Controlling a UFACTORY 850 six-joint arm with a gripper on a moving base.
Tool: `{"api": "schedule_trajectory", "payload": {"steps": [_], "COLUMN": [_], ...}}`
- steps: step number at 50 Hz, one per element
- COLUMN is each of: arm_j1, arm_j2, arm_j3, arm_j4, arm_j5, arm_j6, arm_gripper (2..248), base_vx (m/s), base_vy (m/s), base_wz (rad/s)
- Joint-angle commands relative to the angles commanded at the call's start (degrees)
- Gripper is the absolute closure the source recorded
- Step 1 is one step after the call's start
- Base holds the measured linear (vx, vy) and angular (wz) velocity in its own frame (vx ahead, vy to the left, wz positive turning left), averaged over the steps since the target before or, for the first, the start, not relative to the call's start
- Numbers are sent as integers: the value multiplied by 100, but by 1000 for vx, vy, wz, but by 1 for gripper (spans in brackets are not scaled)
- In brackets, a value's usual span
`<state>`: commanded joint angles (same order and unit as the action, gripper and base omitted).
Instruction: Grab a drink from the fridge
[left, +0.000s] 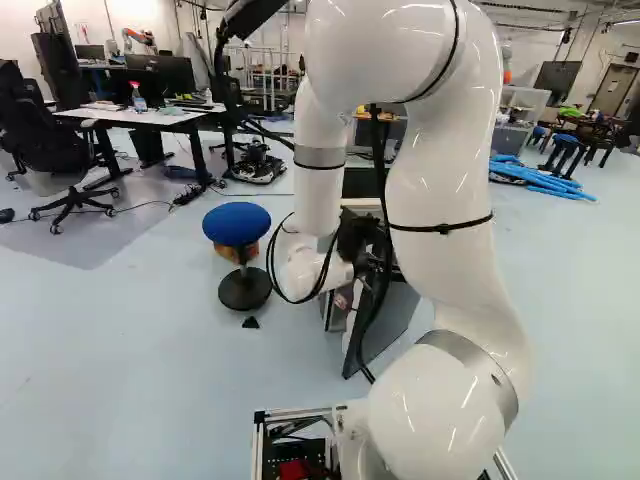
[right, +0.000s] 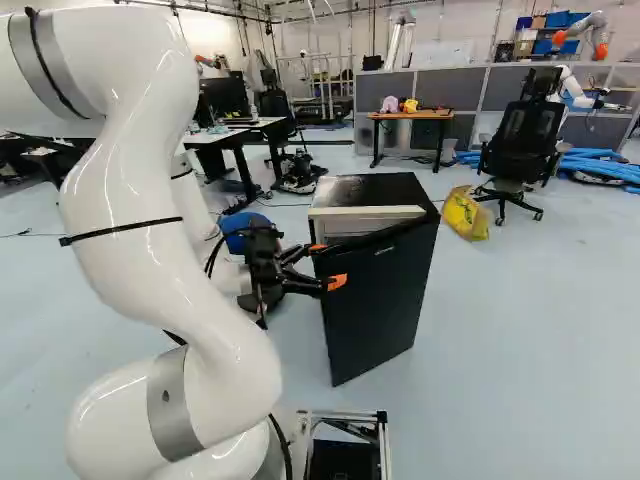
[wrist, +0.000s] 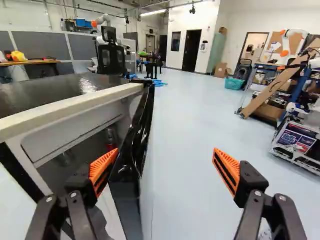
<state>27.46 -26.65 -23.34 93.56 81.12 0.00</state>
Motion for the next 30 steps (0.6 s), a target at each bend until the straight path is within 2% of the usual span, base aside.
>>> {"api": "schedule_trajectory", "payload": {"steps": [19,30], "arm_j1": [23,-83], "arm_j2": [15,7], "arm_j3": [51,6], "arm_j4": [676,1059], "arm_j5": [0,0], "arm_j6": [0,0], "arm_gripper": [3,3], "base_vx": [0,0], "base_vy": [0,0], "base_wz": [0,0]}}
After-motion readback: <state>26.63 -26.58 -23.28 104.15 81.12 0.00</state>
